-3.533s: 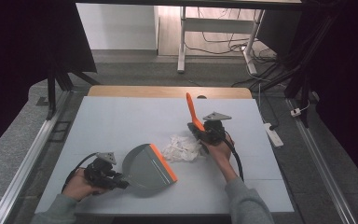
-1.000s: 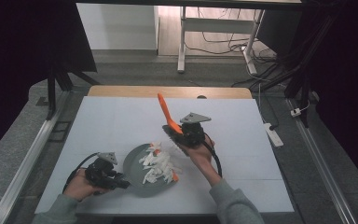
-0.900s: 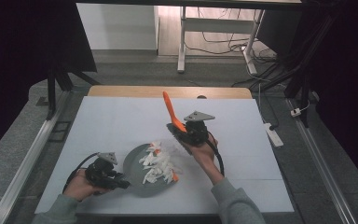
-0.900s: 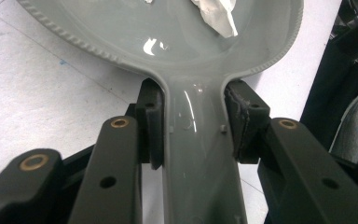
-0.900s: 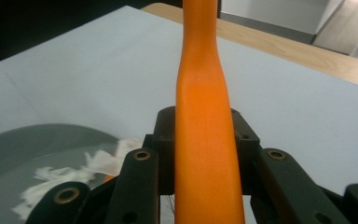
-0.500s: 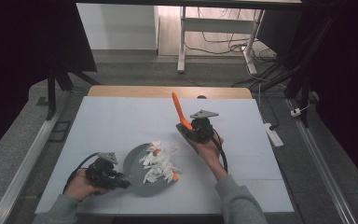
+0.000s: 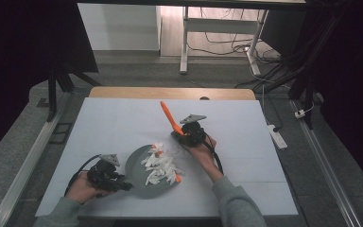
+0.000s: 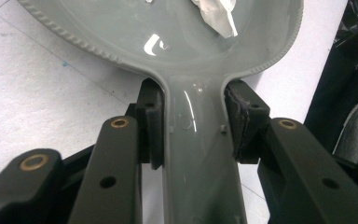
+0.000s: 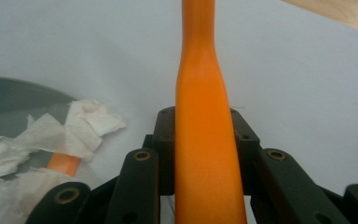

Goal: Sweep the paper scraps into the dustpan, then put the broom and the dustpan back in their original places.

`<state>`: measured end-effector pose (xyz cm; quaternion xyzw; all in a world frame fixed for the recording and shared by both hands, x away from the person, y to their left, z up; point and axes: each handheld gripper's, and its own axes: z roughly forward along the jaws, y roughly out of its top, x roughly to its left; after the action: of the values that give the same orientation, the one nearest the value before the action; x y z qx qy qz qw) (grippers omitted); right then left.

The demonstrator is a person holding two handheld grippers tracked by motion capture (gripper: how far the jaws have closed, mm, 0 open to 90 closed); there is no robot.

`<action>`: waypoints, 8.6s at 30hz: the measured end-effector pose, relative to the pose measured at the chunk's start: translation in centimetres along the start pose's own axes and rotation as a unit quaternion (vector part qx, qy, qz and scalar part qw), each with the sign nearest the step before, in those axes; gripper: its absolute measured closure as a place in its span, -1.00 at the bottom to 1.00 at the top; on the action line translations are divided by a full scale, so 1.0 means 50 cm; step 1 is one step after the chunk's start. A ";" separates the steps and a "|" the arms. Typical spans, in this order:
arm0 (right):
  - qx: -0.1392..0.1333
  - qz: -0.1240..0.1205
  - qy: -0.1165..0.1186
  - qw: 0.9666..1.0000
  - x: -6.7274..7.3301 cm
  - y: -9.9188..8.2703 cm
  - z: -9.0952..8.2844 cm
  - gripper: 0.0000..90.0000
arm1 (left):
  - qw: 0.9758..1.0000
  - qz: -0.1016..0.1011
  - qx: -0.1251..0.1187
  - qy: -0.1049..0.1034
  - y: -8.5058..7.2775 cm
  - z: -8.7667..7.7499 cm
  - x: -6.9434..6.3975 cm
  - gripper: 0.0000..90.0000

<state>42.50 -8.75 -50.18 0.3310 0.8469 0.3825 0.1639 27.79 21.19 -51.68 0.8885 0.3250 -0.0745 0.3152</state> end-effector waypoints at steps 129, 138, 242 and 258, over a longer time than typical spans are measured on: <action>0.000 0.035 0.059 0.998 0.160 -0.053 -0.082 0.56 | 1.000 -0.015 -0.007 0.008 -0.001 0.011 -0.009 0.37; -0.027 0.013 0.064 0.997 0.179 -0.034 -0.109 0.56 | 1.000 -0.016 -0.019 0.012 -0.004 0.011 -0.007 0.37; -0.082 0.069 0.044 0.993 -0.067 -0.229 -0.355 0.56 | 0.913 -0.271 -0.221 0.209 -0.055 -0.021 -0.010 0.37; -0.070 0.074 0.046 0.994 -0.066 -0.232 -0.350 0.56 | 0.899 -0.308 -0.208 0.231 -0.046 -0.001 0.013 0.37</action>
<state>30.55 -26.14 -47.44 0.3628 0.7978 0.4667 0.1186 26.84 22.94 -53.02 0.6508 0.6539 0.1088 0.3702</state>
